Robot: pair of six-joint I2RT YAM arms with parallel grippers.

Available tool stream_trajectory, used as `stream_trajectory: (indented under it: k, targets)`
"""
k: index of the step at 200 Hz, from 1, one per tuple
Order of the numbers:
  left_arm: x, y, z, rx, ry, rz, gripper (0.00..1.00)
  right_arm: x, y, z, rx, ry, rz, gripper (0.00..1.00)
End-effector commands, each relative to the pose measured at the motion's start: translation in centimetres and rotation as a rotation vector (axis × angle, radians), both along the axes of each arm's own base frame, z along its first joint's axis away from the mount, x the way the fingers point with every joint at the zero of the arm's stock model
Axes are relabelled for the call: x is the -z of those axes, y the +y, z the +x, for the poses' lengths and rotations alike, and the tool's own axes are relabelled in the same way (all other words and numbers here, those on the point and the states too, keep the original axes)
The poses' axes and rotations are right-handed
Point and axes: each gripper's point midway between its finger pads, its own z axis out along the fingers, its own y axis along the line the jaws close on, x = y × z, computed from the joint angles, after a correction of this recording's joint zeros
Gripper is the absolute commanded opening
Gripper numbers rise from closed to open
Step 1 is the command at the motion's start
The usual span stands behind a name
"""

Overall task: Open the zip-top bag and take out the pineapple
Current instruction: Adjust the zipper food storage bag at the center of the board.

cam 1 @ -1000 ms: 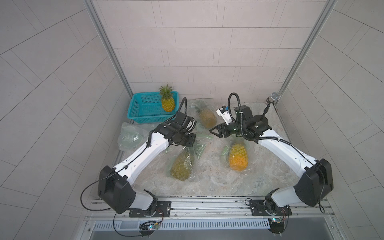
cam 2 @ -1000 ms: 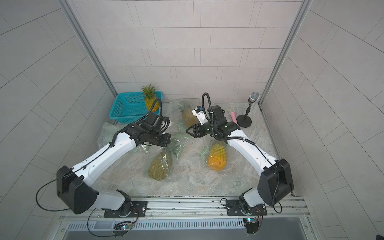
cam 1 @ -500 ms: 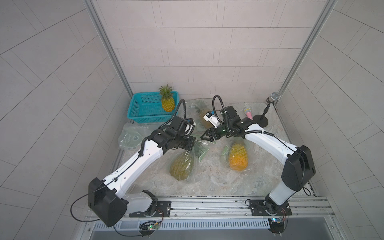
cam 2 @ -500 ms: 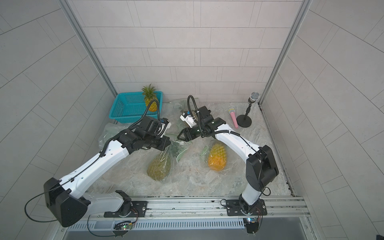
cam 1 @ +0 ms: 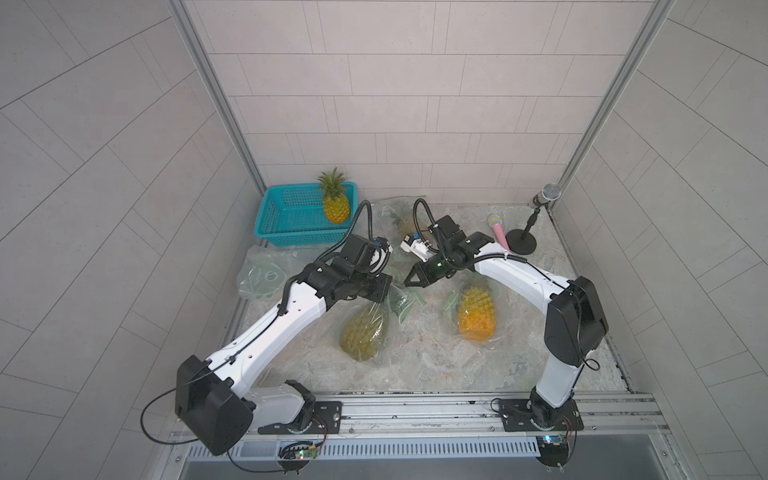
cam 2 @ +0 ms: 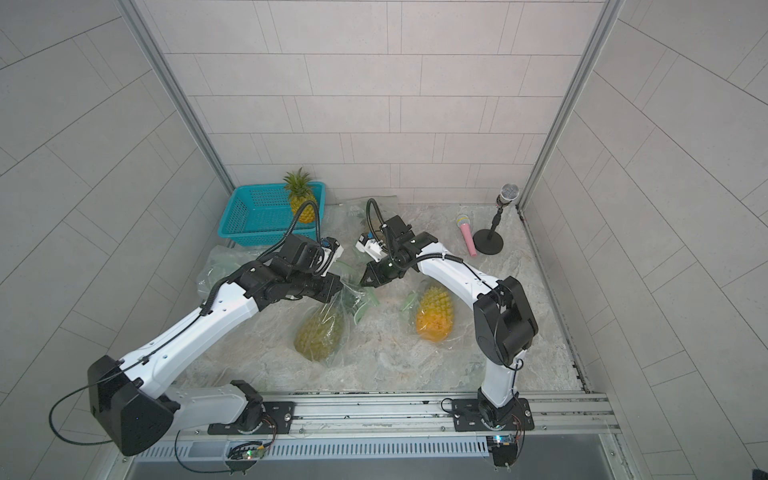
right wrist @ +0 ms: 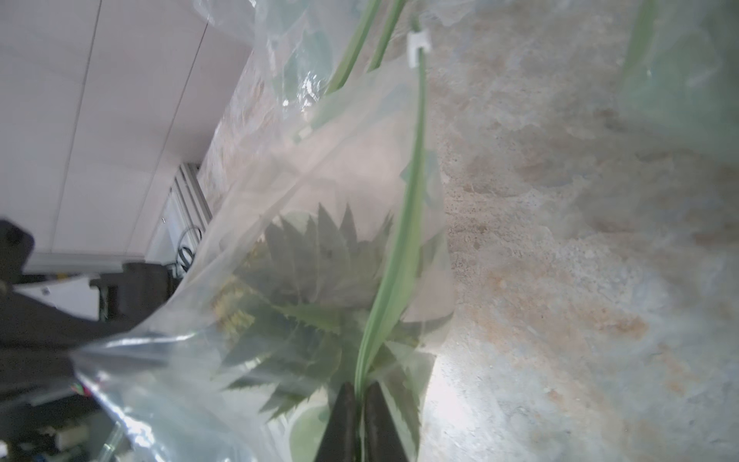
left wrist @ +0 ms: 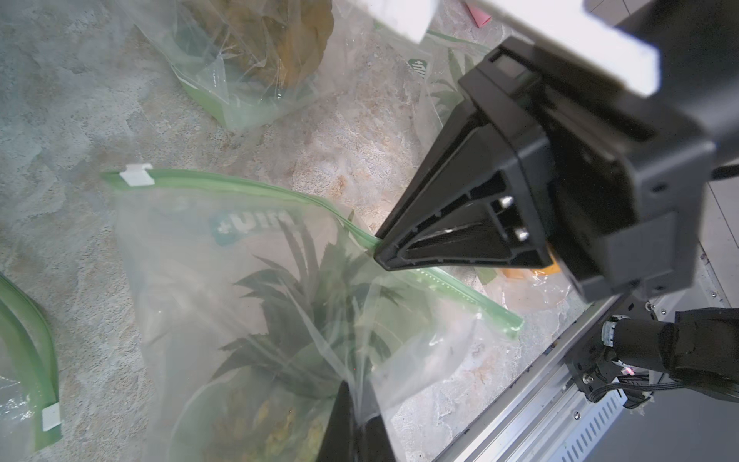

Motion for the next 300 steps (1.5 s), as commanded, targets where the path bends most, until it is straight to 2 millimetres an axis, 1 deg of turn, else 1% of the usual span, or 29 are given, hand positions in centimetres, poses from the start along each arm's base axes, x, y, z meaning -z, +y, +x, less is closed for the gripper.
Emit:
stream_trajectory:
  k: [1,14,17,42,48,62,68,73,87,93,101,136,153,168,191,204,214,231,253,271,284,300]
  targets:
    - [-1.7,-0.4,0.3,0.014,-0.074,-0.041,0.0,-1.6,-0.1,-0.1,-0.017,-0.055,-0.001,0.0]
    - [-1.9,-0.3,0.2,0.009,-0.083,-0.041,0.0,-2.7,-0.3,0.2,-0.006,-0.102,0.007,0.0]
    - [-1.9,-0.2,0.3,0.006,-0.085,-0.04,0.01,-3.1,-0.3,0.3,-0.004,-0.116,0.01,0.0]
    - [-2.9,0.6,0.4,-0.033,-0.122,-0.037,0.27,-5.4,-1.0,0.7,0.004,-0.229,0.007,0.0]
    - [-3.2,0.9,0.6,-0.05,-0.14,-0.032,0.35,-6.1,-1.2,0.7,-0.003,-0.258,0.008,0.0]
    - [-4.0,2.0,0.9,-0.097,-0.189,-0.021,0.48,-7.6,-1.4,0.5,-0.026,-0.323,0.026,0.0]
    - [-4.6,2.4,1.0,-0.114,-0.211,-0.016,0.52,-8.4,-1.4,0.3,-0.041,-0.353,0.037,0.0]
    - [-5.0,2.7,1.0,-0.122,-0.229,-0.011,0.54,-9.1,-1.4,0.1,-0.054,-0.375,0.046,0.0]
    - [-6.3,3.5,1.1,-0.139,-0.273,-0.002,0.56,-10.9,-1.5,-0.6,-0.095,-0.426,0.071,0.0]
    - [-7.0,4.0,1.1,-0.151,-0.292,0.004,0.6,-11.5,-1.6,-0.9,-0.112,-0.445,0.076,0.0]
    - [-7.5,4.4,1.1,-0.152,-0.311,0.017,0.62,-12.2,-1.7,-1.2,-0.129,-0.466,0.078,0.0]
    - [-9.5,6.4,1.7,-0.183,-0.368,0.081,0.64,-14.9,-2.3,-3.0,-0.218,-0.532,0.084,0.0]
    - [-10.3,7.1,1.9,-0.184,-0.379,0.075,0.64,-15.6,-2.6,-3.6,-0.25,-0.553,0.077,0.0]
    - [-11.0,7.4,2.1,-0.173,-0.392,0.049,0.64,-15.5,-3.0,-4.3,-0.286,-0.56,0.059,0.0]
    - [-11.3,7.5,2.6,-0.111,-0.384,-0.023,0.64,-15.2,-3.3,-5.7,-0.346,-0.558,0.061,0.0]
    - [-11.5,7.9,3.3,-0.098,-0.389,-0.072,0.64,-15.3,-3.3,-6.4,-0.377,-0.565,0.073,0.0]
    - [-11.8,8.2,3.8,-0.084,-0.398,-0.112,0.64,-15.3,-3.4,-6.8,-0.388,-0.575,0.077,0.0]
    - [-12.3,8.1,3.9,-0.009,-0.429,-0.176,0.64,-15.1,-3.6,-7.1,-0.401,-0.58,0.07,0.0]
    - [-12.4,8.0,4.6,0.072,-0.517,-0.181,0.63,-14.4,-3.9,-7.5,-0.42,-0.573,0.054,0.0]
    - [-12.6,7.0,4.2,0.211,-0.593,-0.214,0.63,-14.1,-3.9,-7.8,-0.437,-0.564,0.056,0.0]
    - [-12.5,6.8,4.3,0.287,-0.668,-0.207,0.62,-13.9,-3.9,-8.1,-0.452,-0.566,0.06,0.0]
    - [-12.5,7.0,5.2,0.318,-0.735,-0.188,0.62,-13.8,-4.0,-8.4,-0.465,-0.571,0.063,0.0]
